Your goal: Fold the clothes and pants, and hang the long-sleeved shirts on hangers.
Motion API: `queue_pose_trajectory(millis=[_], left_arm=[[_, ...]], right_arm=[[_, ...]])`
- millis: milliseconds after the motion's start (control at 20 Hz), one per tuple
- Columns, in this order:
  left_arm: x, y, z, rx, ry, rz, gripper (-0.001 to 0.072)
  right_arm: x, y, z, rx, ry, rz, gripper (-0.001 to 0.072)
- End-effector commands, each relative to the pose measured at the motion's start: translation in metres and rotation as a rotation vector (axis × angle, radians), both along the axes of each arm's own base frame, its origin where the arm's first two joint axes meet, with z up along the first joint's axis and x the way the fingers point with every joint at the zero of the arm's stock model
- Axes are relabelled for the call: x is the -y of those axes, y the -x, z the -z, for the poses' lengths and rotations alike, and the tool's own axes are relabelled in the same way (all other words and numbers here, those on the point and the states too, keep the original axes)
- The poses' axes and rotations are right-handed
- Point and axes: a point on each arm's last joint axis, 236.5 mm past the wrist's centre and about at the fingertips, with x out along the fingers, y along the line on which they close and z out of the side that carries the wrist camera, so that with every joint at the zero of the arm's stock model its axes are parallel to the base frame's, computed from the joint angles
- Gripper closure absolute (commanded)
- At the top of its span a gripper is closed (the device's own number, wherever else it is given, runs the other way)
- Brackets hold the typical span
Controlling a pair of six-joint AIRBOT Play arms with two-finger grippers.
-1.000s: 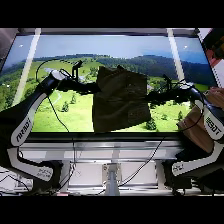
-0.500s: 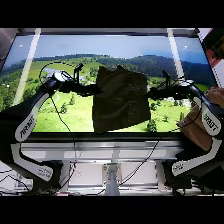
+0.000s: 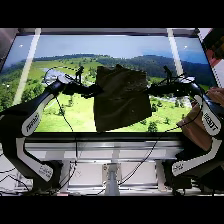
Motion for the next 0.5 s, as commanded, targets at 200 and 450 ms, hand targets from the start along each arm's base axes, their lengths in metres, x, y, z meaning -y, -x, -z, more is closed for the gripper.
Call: queue_pose_trajectory(millis=[200,450], left_arm=[[-0.003,0.019,0.013,-0.037,-0.041,0.082,0.0000],[0.006,0.019,0.013,-0.027,-0.041,0.085,0.0302]], right_arm=[[-0.003,0.003,-0.002,-0.006,-0.010,-0.011,0.0684],[-0.003,0.003,-0.002,-0.007,-0.012,-0.011,0.0684]])
